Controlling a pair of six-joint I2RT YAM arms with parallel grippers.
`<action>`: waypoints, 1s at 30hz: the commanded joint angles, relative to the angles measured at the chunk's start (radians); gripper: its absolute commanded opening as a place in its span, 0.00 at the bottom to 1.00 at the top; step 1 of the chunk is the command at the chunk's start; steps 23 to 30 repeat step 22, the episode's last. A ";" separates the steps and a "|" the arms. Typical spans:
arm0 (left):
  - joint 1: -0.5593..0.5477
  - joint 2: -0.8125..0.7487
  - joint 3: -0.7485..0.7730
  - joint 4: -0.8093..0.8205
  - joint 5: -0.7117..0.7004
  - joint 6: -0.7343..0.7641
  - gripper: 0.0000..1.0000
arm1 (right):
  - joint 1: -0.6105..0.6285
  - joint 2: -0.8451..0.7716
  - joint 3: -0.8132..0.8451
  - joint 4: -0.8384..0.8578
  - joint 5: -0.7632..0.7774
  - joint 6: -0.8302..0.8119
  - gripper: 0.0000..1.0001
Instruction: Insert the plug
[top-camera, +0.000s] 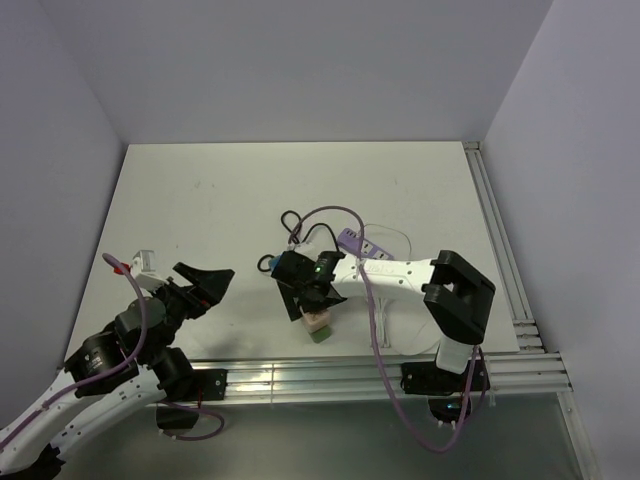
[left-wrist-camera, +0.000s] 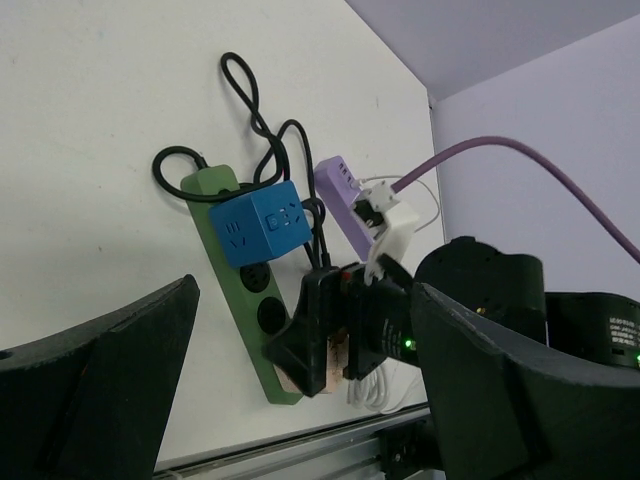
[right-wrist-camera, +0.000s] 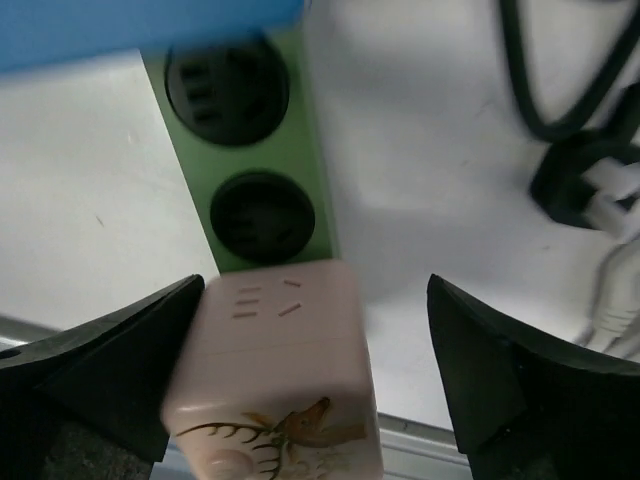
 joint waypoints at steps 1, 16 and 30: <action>-0.001 -0.005 0.003 0.015 0.019 -0.022 0.93 | -0.021 -0.063 0.087 -0.014 0.158 0.015 1.00; -0.001 0.058 -0.051 0.094 0.131 -0.054 0.99 | -0.133 -0.581 -0.260 0.158 0.174 -0.015 1.00; -0.001 0.069 -0.147 0.272 0.253 -0.065 1.00 | -0.176 -0.880 -0.544 0.361 0.189 -0.020 1.00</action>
